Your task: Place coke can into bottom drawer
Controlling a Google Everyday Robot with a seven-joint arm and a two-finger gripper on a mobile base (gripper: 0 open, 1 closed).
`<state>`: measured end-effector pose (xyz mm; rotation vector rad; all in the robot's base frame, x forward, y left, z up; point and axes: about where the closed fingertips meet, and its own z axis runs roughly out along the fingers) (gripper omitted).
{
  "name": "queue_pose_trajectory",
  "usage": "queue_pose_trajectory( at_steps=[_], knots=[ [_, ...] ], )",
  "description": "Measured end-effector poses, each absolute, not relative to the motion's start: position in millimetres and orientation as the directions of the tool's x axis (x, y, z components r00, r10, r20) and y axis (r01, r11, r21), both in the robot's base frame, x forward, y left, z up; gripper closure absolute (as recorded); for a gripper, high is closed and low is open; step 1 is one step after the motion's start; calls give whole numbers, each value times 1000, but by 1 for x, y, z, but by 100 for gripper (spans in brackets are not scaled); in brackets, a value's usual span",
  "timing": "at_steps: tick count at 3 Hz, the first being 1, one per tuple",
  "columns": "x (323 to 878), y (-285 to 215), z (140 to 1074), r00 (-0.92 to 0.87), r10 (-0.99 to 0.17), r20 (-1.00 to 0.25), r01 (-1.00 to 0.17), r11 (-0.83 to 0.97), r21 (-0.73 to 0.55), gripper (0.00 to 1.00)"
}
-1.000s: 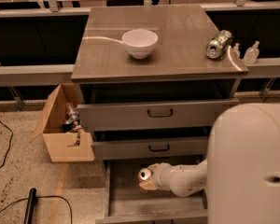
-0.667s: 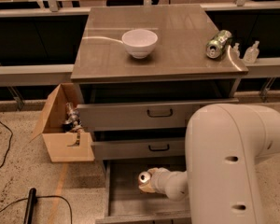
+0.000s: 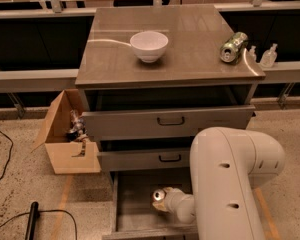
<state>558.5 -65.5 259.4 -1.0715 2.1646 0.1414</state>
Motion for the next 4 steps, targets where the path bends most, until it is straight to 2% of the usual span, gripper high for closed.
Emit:
queue_pose_trajectory(
  at_steps=[1,4],
  knots=[
    [566,-73,231,-427,-638,-641,-698,683,-215,82],
    [582,-75,196,-448,-609,-654,-669,714,-207,12]
  ],
)
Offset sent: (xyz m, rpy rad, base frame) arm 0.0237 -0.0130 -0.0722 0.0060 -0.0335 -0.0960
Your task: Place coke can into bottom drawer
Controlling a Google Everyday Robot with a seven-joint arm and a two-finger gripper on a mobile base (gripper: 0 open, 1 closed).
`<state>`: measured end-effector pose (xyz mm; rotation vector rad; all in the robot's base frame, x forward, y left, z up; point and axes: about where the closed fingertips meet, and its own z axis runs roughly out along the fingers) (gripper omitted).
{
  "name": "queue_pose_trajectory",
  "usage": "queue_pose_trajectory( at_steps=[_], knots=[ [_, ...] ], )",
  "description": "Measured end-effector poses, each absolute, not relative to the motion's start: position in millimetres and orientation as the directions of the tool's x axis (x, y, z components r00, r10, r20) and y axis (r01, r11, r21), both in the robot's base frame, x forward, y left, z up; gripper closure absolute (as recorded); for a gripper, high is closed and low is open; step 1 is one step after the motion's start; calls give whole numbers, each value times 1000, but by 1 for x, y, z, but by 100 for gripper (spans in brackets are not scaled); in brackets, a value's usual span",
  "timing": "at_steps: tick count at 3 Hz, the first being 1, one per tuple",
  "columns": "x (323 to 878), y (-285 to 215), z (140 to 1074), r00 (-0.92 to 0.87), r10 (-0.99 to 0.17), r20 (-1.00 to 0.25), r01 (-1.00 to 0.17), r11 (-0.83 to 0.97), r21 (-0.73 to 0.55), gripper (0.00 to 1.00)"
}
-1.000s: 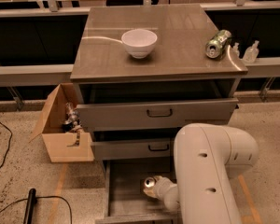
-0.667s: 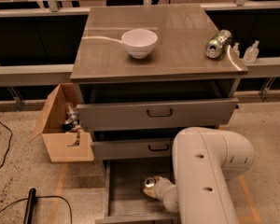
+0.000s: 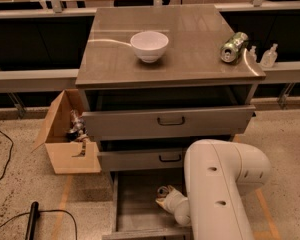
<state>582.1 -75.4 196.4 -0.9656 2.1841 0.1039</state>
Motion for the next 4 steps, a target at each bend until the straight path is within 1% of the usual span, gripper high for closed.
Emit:
queue_pose_trajectory(
  at_steps=[1,2,3,4],
  knots=[
    [581,-91,209,-475,-600,-643,-651,732,-202,0],
    [575,-124,236,-506,-622,-598,-635,737,-230,0],
    [551,-171,275,-560,-661,-500,-622,734,-274,0],
    [542,-186,287,-579,-667,-469,-616,734,-285,0]
  ],
)
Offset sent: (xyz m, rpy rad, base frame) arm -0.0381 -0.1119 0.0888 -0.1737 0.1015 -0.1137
